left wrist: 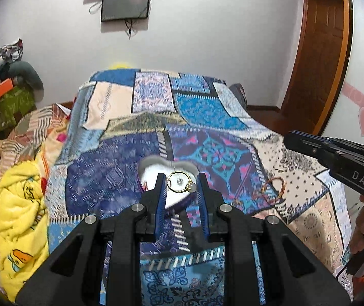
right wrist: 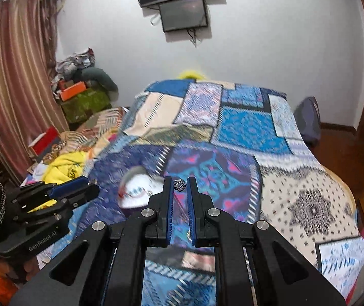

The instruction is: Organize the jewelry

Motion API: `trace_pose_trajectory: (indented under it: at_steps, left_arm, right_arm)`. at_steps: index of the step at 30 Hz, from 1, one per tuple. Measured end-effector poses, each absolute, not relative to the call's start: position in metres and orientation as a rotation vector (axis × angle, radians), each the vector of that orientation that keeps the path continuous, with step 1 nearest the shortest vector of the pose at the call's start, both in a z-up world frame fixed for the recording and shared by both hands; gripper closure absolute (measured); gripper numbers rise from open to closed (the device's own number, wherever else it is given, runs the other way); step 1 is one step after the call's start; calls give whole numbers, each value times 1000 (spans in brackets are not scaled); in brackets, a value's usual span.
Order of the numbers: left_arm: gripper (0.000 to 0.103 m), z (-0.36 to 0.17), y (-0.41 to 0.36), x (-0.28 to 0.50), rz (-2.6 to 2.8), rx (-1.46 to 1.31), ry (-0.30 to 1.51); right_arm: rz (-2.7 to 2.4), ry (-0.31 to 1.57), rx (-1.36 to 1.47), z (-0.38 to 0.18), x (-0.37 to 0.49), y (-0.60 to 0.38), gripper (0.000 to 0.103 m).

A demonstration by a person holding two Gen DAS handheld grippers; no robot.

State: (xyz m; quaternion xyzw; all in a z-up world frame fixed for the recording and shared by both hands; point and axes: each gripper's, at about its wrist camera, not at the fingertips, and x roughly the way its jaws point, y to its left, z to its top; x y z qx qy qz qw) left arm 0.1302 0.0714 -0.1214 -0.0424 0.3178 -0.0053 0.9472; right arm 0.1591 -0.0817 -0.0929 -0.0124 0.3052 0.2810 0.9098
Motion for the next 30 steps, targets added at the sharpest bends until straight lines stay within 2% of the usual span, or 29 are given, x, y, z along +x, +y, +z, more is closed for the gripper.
trace_pose_trajectory:
  at_steps: [15,30]
  left_arm:
    - [81,-107,100,155,30,-92,586]
    - [81,-162,121,206,-6,-113,733]
  right_arm:
    - [687,598,-17,-90,181,-41,94]
    - [766,738,-72,-140,212,-3,94]
